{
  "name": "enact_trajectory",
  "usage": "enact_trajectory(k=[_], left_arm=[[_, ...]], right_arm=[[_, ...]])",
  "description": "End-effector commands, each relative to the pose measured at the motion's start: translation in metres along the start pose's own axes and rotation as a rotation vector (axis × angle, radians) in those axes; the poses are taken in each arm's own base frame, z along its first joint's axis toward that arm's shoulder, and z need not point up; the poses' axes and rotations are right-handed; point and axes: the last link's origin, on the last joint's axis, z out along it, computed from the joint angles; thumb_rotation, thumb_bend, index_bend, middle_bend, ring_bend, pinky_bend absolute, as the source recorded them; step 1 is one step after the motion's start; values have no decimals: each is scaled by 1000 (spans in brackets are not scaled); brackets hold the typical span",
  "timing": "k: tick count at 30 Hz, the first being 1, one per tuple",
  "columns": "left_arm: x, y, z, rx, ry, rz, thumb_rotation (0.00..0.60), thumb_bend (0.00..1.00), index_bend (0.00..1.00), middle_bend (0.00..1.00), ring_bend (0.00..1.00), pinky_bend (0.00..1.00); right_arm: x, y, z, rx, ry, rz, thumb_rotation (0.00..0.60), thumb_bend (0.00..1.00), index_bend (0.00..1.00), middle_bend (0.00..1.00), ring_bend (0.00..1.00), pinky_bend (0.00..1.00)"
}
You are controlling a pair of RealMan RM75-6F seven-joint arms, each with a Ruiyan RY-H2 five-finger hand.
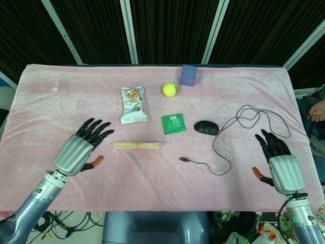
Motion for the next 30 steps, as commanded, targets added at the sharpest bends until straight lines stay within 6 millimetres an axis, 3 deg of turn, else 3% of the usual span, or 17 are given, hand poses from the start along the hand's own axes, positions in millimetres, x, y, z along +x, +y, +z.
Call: enact_trajectory(k=[1,6,9,19,30], left_arm=[[6,-22,-29,105,22,-15,600,313,133,66,0,0],[-10,-47,-69,213,-56,-82,600,313,133,65,0,0],[-19,-62,-81,253,-64,-72,600,313,133,64,0,0],[-34,-91,-83,325,-3,-149,600,314,145,66,0,0],[-39,-100,-85,333,5,-162,600,316,145,66,0,0]], right_arm=[[-4,1,0,-65,-45,62,600,174,0,0,64,141],[-19,-8,10,-87,-103,114,600,174,0,0,64,138],[-31,-13,15,-94,-146,114,600,172,16,0,64,133],[-60,-28,57,-159,-287,240,600,162,162,0,63,133],[-101,-66,77,-195,-401,286,600,169,326,0,63,133]])
